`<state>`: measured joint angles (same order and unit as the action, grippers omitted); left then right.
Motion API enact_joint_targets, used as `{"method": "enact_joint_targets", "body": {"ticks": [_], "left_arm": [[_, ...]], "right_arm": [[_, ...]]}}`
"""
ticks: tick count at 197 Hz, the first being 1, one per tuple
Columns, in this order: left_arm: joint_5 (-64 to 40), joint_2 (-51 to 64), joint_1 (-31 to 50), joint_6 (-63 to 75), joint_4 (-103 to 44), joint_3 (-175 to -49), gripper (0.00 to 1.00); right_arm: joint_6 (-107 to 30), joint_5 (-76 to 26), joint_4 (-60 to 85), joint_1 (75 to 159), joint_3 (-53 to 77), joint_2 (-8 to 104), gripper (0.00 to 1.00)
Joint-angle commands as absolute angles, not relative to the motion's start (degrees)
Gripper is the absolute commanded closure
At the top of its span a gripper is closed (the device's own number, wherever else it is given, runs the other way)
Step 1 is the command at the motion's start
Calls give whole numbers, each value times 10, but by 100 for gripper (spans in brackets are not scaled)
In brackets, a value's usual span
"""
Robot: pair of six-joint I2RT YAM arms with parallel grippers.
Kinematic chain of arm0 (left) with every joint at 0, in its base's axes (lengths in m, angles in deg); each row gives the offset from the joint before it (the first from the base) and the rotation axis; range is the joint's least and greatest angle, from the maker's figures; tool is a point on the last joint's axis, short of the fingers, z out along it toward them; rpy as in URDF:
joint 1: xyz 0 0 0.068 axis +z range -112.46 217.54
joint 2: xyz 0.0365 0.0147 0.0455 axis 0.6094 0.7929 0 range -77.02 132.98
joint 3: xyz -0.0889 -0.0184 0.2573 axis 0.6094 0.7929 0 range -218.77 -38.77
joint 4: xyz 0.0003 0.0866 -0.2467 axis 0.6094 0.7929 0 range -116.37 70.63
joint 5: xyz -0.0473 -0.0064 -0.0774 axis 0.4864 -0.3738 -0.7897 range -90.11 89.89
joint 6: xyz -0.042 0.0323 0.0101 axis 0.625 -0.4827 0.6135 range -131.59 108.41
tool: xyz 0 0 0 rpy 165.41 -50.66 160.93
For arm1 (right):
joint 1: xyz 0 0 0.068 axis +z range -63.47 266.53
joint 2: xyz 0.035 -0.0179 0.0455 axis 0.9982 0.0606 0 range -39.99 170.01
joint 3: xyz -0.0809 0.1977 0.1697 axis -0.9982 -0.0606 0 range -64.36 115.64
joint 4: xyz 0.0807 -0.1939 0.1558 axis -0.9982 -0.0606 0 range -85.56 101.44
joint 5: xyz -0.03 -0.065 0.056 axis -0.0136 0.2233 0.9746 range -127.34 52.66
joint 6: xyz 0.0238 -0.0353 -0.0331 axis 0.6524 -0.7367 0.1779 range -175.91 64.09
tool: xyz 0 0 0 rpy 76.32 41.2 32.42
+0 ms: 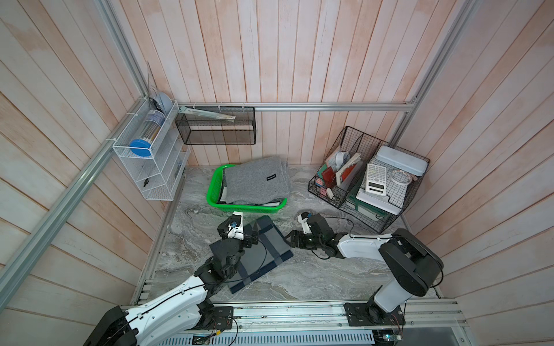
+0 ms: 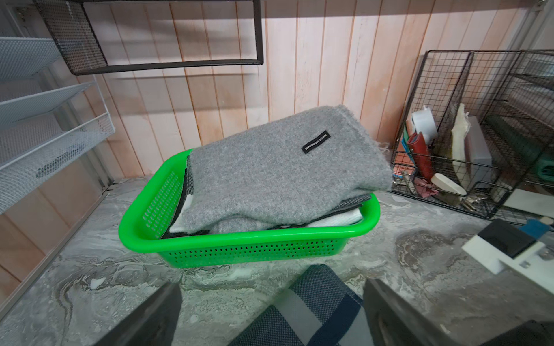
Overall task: Put the folded scarf in the basket
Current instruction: Move the scarf to the center of the board.
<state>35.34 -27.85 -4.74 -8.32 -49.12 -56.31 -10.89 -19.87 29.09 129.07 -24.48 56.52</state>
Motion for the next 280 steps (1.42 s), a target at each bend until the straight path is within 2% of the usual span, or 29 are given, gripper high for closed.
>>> {"method": "enact_joint_targets", "body": {"ticks": [1,24,52,64,77,85,121,167,172,182,190,202,209,223,238,256,280], "left_arm": [[383,-285,-32,-50,-465,-575,0],[394,-286,-24,-10,-423,-589,0],[382,-290,-26,49,-351,-614,0],[392,-294,-25,92,-325,-617,0],[386,-296,-25,129,-298,-624,0],[371,-296,-26,146,-283,-629,0],[317,-279,-25,260,-186,-667,0],[223,-218,-30,394,-119,-691,0],[215,-212,-31,397,-128,-686,0],[214,-206,-37,405,-143,-677,0],[215,-202,-44,402,-163,-666,0],[215,-197,-54,396,-194,-650,0],[214,-193,-58,395,-207,-642,0],[216,-177,-60,404,-220,-628,0],[214,-149,-61,419,-216,-627,2],[193,-103,-62,426,-213,-639,5],[187,-60,-78,438,-230,-643,10]], "right_arm": [[-96,-193,302,1300,-221,600,27],[-88,-193,310,1308,-211,625,29],[-89,-194,297,1325,-187,645,40],[-89,-195,298,1328,-186,648,55],[-86,-200,302,1326,-195,640,87],[-86,-208,296,1324,-205,628,100],[-120,-241,187,1289,-287,511,100],[-89,-347,43,1245,-444,257,100],[-80,-358,27,1244,-453,229,91],[-70,-375,5,1245,-471,173,66],[-74,-391,-7,1244,-484,129,51],[-74,-417,-22,1242,-502,62,35],[-76,-425,-27,1237,-510,27,30],[-88,-417,-33,1213,-516,-21,24],[-104,-379,-26,1172,-511,-19,23],[-118,-308,25,1129,-504,41,22],[-128,-269,69,1119,-469,143,24]]}}
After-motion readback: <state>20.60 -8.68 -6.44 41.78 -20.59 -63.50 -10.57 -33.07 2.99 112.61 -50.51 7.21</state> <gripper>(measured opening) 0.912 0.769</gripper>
